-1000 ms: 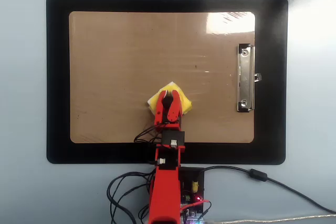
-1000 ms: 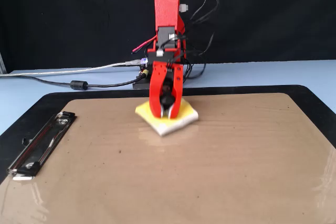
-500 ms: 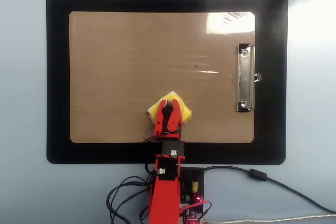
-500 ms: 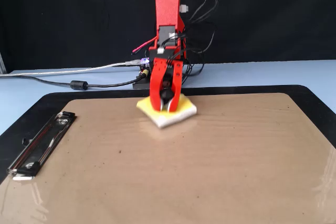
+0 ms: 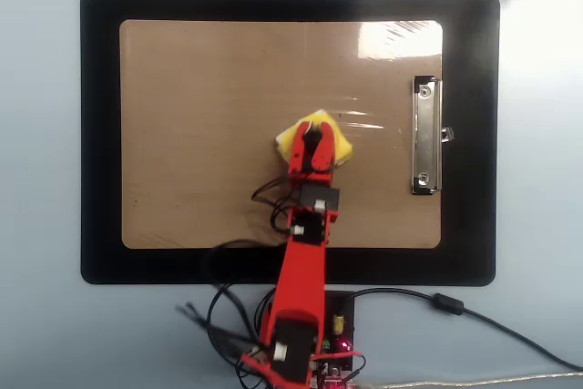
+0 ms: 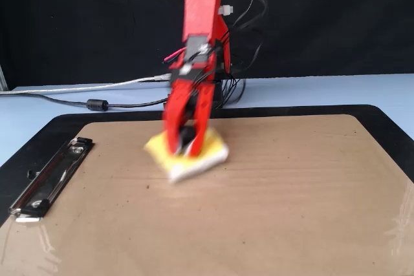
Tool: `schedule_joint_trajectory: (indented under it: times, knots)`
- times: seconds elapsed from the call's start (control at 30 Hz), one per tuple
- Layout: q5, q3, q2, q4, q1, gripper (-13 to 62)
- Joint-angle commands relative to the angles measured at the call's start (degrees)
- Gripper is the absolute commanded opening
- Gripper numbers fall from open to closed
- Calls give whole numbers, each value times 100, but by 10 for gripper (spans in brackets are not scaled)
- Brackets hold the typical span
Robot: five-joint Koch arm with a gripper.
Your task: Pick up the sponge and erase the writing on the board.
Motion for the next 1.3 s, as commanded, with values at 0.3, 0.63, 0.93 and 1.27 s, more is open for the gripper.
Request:
schedule_joint_trajectory:
  times: [0.3, 0.63, 0.93, 1.27]
  knots:
    - [88, -527, -844, -308, 510, -80]
    - [44, 1230, 844, -308, 475, -80]
    - [-167, -123, -606, -325, -606, -80]
    - [-1652, 1397, 1468, 123, -4465, -80]
